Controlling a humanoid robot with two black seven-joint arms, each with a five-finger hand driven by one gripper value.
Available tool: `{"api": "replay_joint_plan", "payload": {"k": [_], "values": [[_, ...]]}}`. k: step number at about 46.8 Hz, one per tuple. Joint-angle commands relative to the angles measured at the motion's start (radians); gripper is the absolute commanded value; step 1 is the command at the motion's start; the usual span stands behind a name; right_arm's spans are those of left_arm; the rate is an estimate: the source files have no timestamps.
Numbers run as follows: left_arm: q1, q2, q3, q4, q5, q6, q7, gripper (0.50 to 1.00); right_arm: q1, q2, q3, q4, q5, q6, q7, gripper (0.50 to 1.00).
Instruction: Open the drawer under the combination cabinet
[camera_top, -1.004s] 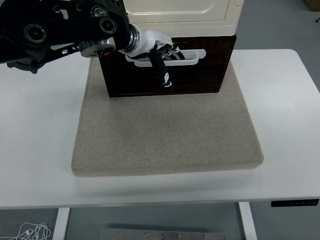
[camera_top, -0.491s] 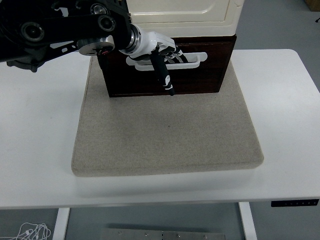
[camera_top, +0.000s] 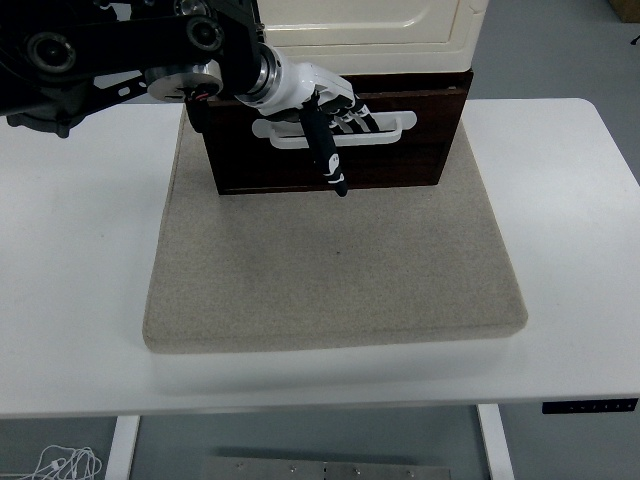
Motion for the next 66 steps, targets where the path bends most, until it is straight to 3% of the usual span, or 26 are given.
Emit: {"api": "replay_joint_plan", "payload": {"k": [1,66], "values": [[0.000,-0.002,-0.007,-0.003,0.000,-0.004,0.001,1.000,0.000,0.000,0.000,0.000,0.000,0.001,0.000,0.928],[-0.014,-0.006,-0.064,-0.042,-0.008,-0.116,0.001,1.000,0.000,0.000,0.000,0.000,0.000,0.000,0.000,0.926]]}}
